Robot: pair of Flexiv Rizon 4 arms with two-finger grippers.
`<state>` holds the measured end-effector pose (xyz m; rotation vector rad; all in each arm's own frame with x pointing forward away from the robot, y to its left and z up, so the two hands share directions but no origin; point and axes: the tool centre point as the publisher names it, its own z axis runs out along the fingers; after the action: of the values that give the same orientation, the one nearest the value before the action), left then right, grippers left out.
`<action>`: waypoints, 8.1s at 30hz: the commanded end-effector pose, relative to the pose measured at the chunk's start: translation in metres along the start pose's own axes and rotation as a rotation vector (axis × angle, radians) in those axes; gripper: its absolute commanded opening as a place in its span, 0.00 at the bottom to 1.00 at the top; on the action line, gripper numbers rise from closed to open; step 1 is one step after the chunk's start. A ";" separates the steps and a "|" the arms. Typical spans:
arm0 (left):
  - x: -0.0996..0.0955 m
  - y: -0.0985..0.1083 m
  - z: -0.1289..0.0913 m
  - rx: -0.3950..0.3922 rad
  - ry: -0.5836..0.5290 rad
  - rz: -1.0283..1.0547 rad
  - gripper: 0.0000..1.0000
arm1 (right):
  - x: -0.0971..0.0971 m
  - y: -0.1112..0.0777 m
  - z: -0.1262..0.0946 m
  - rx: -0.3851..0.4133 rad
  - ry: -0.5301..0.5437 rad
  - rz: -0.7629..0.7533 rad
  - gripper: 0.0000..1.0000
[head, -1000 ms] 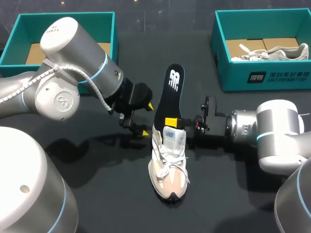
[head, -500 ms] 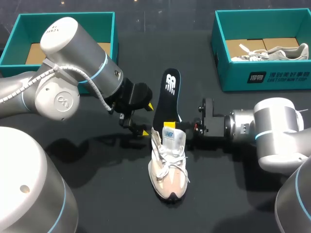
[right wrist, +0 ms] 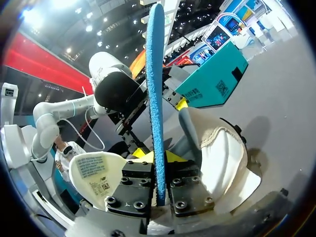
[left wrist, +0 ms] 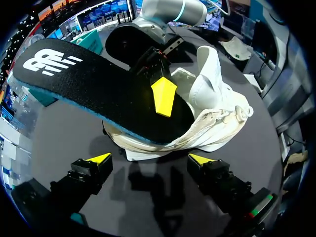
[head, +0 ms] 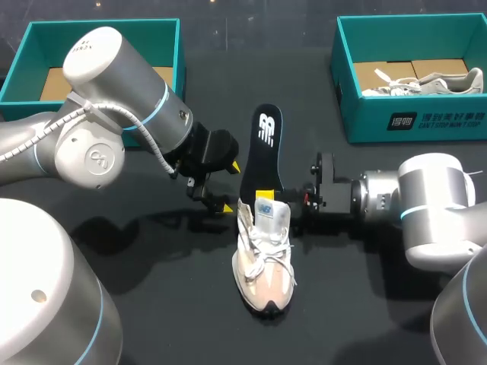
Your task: Take the shoe out of the shoebox, open the shoe tongue, remove and reinsert the insole, then place the shoe into the shoebox
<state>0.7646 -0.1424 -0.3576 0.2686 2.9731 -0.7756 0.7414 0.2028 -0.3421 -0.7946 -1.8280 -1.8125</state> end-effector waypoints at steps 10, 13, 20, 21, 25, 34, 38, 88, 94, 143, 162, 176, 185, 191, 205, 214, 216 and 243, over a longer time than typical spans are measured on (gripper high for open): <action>0.000 0.000 0.001 -0.001 0.001 0.001 1.00 | 0.003 0.005 0.001 0.000 0.004 -0.042 0.22; 0.000 0.000 0.001 -0.001 0.001 0.001 1.00 | 0.003 0.007 0.000 0.002 0.007 -0.052 0.24; 0.000 0.000 0.001 -0.001 0.001 0.001 1.00 | 0.004 0.011 0.000 0.006 0.012 -0.076 0.25; 0.000 0.000 0.001 -0.001 0.001 0.001 1.00 | 0.005 0.012 0.000 0.008 0.010 -0.079 0.25; 0.000 0.000 0.001 -0.001 0.001 0.001 1.00 | 0.007 0.012 -0.001 0.009 0.005 -0.086 0.25; 0.000 0.000 0.001 -0.001 0.001 0.001 1.00 | 0.013 0.022 0.001 0.042 0.014 -0.123 0.25; 0.000 0.000 0.001 -0.001 0.001 0.001 1.00 | 0.013 0.030 0.003 0.065 0.018 -0.143 0.25; 0.000 0.000 0.001 -0.001 0.001 0.001 1.00 | 0.010 -0.007 -0.001 0.079 -0.021 0.002 0.16; 0.000 0.000 0.001 -0.001 0.001 0.001 1.00 | 0.015 0.008 0.002 0.109 0.001 -0.060 0.33; 0.000 0.000 0.001 -0.001 0.001 0.001 1.00 | 0.021 0.014 0.008 0.138 0.084 -0.060 0.33; 0.000 0.000 0.001 -0.001 0.001 0.001 1.00 | 0.007 0.043 0.002 0.173 0.061 -0.092 0.00; 0.000 0.000 0.001 -0.001 0.001 0.001 1.00 | 0.006 0.013 0.008 0.204 0.067 0.054 0.00; 0.000 0.000 0.001 -0.001 0.001 0.001 1.00 | 0.013 0.020 0.007 0.201 0.032 -0.013 0.33; 0.000 0.000 0.001 -0.001 0.001 0.001 1.00 | 0.014 0.033 0.004 0.221 0.007 -0.051 0.18; 0.000 0.000 0.001 -0.001 0.001 0.001 1.00 | 0.005 0.034 0.002 0.228 0.017 -0.009 0.00; 0.000 0.000 0.001 -0.001 0.001 0.001 1.00 | 0.006 0.011 0.008 0.223 0.034 0.058 0.00; 0.000 0.000 0.001 -0.001 0.001 0.001 1.00 | 0.008 0.010 0.009 0.229 0.025 0.055 0.00; -0.004 0.001 -0.042 0.071 -0.030 0.104 1.00 | 0.023 0.032 -0.013 0.319 -0.129 0.043 0.39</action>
<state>0.7716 -0.1340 -0.3304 0.3922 2.8849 -0.8485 0.7469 0.1981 -0.3062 -0.8311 -2.0889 -1.4316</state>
